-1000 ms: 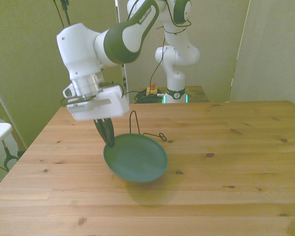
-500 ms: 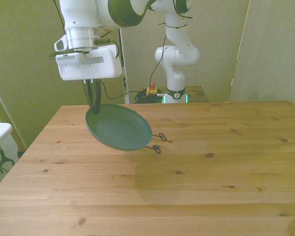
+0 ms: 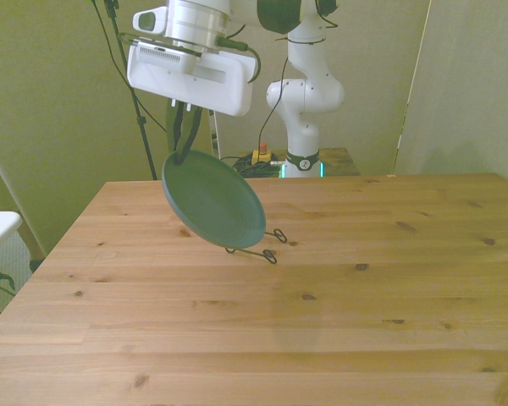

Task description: Load the plate

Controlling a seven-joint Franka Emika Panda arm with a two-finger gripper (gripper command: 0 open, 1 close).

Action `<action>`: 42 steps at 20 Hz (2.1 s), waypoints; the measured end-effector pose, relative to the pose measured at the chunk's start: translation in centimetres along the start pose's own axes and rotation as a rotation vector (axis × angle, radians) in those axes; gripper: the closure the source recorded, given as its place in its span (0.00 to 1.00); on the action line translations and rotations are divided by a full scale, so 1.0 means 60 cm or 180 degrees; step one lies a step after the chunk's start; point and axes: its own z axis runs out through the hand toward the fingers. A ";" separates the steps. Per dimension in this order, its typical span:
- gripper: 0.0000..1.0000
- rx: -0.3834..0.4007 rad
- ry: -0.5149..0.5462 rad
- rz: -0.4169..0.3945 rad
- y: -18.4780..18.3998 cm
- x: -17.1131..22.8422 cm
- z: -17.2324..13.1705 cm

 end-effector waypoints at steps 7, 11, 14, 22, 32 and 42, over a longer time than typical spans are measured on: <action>1.00 -0.0388 0.0367 -0.0041 -0.012 -0.092 -0.032; 1.00 -0.0667 0.0620 -0.0074 -0.027 -0.130 -0.036; 1.00 -0.0802 0.0774 -0.0107 -0.040 -0.159 -0.045; 1.00 -0.1056 0.1021 -0.0206 -0.075 -0.247 -0.019; 1.00 -0.1358 0.1325 -0.0314 -0.096 -0.334 0.028; 1.00 -0.1659 0.1512 -0.0357 -0.099 -0.365 0.051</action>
